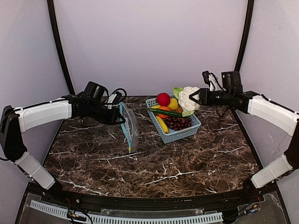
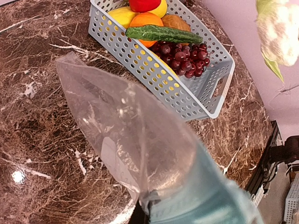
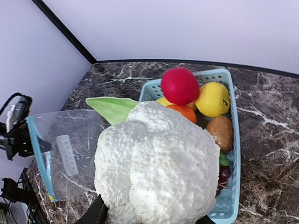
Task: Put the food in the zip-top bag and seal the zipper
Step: Place the fake fruit in the zipper food storage bag.
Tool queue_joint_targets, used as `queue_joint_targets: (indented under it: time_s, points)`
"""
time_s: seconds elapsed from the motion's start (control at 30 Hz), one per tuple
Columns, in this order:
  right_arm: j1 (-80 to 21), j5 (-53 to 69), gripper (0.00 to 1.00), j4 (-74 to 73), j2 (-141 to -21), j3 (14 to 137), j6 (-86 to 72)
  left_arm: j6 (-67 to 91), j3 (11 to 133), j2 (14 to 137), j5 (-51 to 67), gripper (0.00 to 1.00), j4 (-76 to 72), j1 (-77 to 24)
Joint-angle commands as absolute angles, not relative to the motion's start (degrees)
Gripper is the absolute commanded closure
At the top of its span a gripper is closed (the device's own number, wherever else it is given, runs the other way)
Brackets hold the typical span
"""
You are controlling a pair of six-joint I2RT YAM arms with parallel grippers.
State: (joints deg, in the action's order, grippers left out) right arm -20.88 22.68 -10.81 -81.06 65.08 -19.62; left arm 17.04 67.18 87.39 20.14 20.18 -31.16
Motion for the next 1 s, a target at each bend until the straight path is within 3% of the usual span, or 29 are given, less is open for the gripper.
queue_joint_targets:
  time_s: [0.0,0.3,0.6,0.83,0.97]
  points:
    - [-25.9,24.7,1.0,-9.3,-75.6,64.1,-20.2,24.6,65.0,87.2,22.1,0.99,13.6,-32.6]
    - [-39.4,25.1,1.0,8.6,-69.6,52.5,-28.3,29.0,68.0,93.1,21.6,0.99,9.1,-37.5]
    - [-48.8,24.1,1.0,28.3,-76.4,48.3,-34.0,32.8,67.9,94.4,21.6,0.99,5.3,-38.7]
    - [-51.2,23.1,1.0,30.6,-84.5,50.5,-34.7,34.0,67.0,94.3,22.6,0.99,3.4,-38.7]
    - [-51.2,16.0,1.0,27.4,-86.8,51.2,-33.9,34.6,66.4,94.2,23.8,0.99,2.0,-38.8]
